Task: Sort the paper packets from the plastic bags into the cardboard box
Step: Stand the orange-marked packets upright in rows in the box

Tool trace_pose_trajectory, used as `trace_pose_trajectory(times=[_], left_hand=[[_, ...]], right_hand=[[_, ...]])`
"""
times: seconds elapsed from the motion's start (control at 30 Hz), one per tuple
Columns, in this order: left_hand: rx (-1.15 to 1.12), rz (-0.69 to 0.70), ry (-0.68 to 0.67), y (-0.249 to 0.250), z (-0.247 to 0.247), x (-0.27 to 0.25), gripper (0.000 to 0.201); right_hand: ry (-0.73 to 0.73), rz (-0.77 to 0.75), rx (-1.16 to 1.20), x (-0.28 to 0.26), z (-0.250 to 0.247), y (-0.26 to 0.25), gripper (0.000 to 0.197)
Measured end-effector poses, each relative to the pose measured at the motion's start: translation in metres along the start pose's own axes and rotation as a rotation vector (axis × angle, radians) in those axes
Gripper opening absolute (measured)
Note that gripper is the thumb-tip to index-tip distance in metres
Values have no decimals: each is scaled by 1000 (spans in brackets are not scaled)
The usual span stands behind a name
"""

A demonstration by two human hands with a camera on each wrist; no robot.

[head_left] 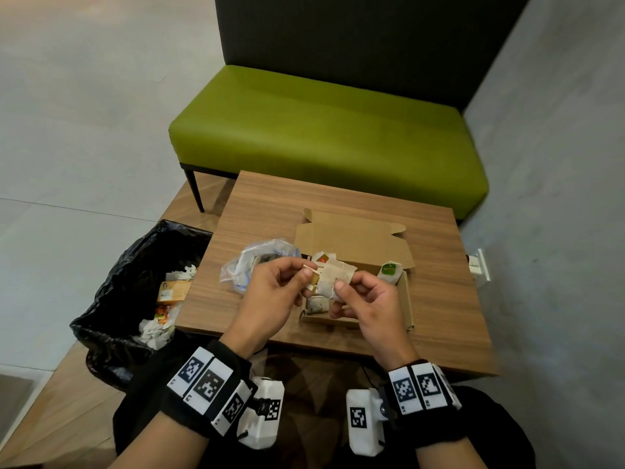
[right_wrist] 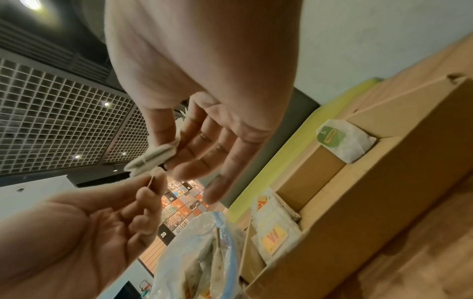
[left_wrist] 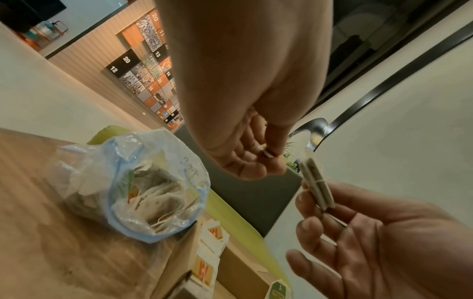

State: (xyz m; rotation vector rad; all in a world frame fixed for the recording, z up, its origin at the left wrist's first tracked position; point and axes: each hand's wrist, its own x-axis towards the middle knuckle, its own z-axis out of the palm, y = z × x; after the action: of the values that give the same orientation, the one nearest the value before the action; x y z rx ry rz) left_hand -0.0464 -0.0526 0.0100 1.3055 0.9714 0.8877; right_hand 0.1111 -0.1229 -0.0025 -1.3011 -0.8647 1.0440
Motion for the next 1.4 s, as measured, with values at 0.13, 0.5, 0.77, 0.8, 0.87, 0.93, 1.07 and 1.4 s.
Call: trace_pose_trajectory(times=[0.13,0.5,0.77,0.8,0.87,0.93,1.07,1.4], left_hand=[[-13,31,91,4,1,2,10],[180,14,98,7,-2,8,5],[-78,-186,96,19,5,9,18],[-84,-192,111,19,5,9,19],[-59,-171,118,19,5,8,17],[-24,-127,80,20,5,6,12],[114,16,14,17,4,4,6],[340,243,-7,12,6,1,8]], right_hand=[[-76,19,17,-2,-5,1,10],[-217,-21,-128,-6,-7,-2,14],[-210,44,-455,2,-3,-1,6],[-194,45,-483,3,-3,-1,7],[-168,37,-504,4,-2,1,6],[-136,31,-471,5,-2,2,3],[-77,3,-396,6,-1,2,14],[-45,39,-116,10,3,-3,16]])
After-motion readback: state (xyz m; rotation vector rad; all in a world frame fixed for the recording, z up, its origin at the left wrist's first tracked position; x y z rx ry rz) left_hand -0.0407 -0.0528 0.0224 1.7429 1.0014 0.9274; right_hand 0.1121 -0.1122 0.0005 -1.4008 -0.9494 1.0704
